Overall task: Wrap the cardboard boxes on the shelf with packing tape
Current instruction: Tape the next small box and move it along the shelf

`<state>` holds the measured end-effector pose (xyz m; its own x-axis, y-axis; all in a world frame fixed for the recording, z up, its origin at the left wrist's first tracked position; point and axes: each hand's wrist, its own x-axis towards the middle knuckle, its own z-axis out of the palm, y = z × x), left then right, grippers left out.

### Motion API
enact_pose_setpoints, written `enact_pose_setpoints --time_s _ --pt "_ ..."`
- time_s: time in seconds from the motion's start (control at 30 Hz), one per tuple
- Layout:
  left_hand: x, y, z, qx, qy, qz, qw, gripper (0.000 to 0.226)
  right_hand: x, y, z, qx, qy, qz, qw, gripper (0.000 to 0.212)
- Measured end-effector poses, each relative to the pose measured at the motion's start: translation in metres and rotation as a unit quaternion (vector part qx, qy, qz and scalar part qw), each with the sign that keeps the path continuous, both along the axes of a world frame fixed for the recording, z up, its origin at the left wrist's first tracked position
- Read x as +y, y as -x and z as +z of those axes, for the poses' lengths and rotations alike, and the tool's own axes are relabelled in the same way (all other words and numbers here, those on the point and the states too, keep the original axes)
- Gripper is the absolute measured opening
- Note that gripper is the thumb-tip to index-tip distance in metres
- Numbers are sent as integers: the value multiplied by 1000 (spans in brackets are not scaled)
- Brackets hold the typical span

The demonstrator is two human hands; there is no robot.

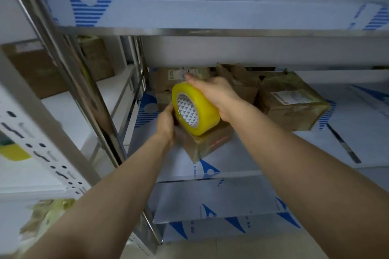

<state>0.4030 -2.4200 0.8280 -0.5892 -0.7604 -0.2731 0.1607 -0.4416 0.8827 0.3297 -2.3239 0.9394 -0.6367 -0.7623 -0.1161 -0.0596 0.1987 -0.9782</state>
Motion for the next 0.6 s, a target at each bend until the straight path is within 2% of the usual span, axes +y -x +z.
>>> enact_pose_setpoints --time_s 0.07,0.17,0.27,0.47,0.6 --pt "-6 -1 -8 24 -26 12 999 35 -5 -7 -12 -18 -7 1 1000 42" --pt "-8 1 -14 -5 42 40 998 31 -4 -6 -34 -35 -6 -2 999 42" --pt "-10 3 -20 -59 105 54 991 34 -5 -4 -37 -41 5 -13 999 52" --pt "-14 8 -19 -119 179 69 974 28 -3 -9 -21 -47 -2 -35 998 37" --pt "-21 8 -18 -165 225 67 958 30 29 -13 -1 -53 -28 -22 998 34"
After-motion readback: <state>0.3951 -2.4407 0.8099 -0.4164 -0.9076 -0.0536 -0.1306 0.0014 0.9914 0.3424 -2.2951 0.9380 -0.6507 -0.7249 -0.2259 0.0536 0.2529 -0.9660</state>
